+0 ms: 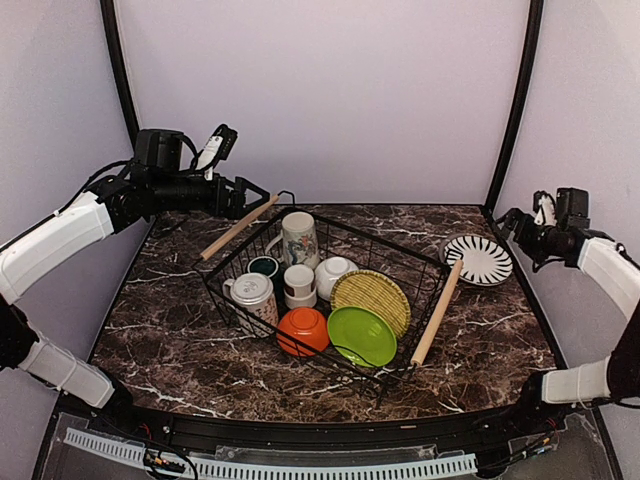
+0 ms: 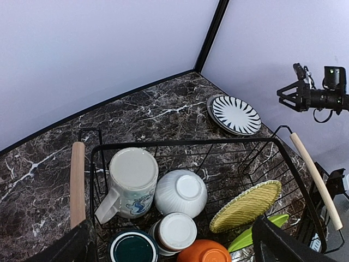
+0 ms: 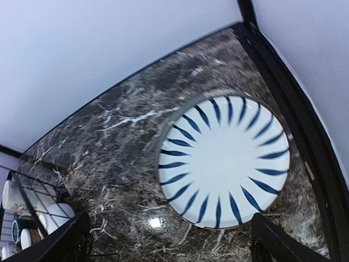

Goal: Unload the mixed dishes from the dish rack
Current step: Grab the plate from the dish rack.

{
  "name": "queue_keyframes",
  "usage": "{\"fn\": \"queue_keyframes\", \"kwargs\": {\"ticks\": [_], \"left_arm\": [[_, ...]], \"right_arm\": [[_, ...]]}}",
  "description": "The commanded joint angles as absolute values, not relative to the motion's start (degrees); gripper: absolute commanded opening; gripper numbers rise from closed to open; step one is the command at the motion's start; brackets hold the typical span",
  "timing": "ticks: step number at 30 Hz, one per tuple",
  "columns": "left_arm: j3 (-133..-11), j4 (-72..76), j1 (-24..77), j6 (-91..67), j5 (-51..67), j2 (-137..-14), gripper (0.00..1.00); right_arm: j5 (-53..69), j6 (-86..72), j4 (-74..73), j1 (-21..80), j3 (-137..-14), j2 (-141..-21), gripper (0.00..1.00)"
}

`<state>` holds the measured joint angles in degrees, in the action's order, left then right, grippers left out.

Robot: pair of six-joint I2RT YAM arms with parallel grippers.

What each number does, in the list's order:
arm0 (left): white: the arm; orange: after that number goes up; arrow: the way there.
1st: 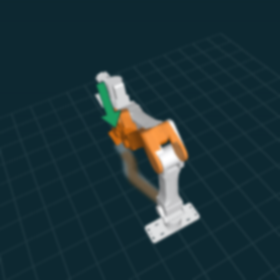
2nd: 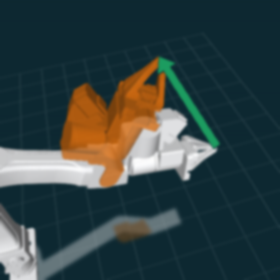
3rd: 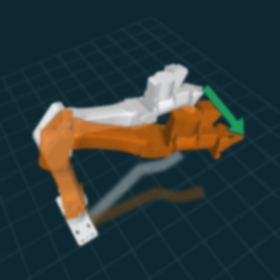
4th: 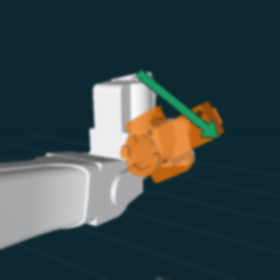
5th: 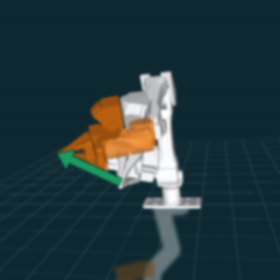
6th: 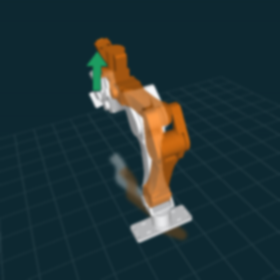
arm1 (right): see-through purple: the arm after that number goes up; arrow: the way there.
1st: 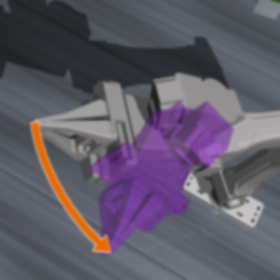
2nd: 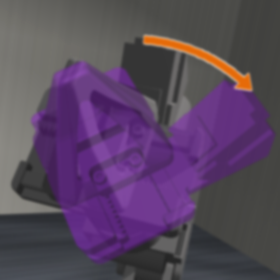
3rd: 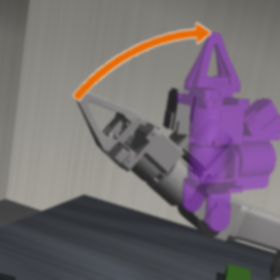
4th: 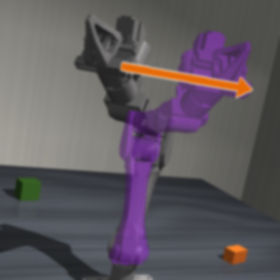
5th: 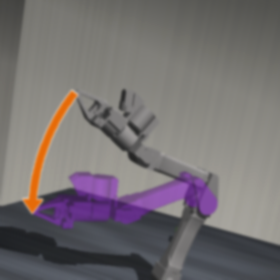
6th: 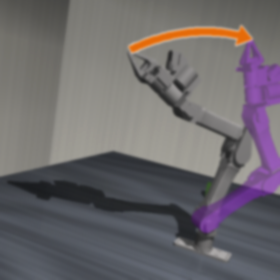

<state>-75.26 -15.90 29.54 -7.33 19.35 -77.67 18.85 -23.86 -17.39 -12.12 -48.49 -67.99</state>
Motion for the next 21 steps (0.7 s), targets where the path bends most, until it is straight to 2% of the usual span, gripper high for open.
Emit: {"fn": "queue_keyframes", "kwargs": {"ticks": [1,6,11,21], "left_arm": [[-75.2,-15.1,29.9,-7.9,20.2,-77.6,0.99],[-75.1,-14.9,29.9,-8.2,20.8,-77.7,0.99],[-75.2,-14.9,29.9,-8.4,20.9,-77.7,0.99],[-75.1,-14.7,29.9,-8.5,20.9,-77.9,0.99]], "right_arm": [[26.9,-13.3,-20.2,-7.0,-54.1,-62.1,0.99],[30.4,-9.1,-24.8,2.3,-60.8,-61.0,0.99],[33.5,-4.8,-32.4,12.4,-68.4,-65.7,0.99],[20.1,1.4,-47.3,31.6,-78.3,-77.7,0.99]]}}
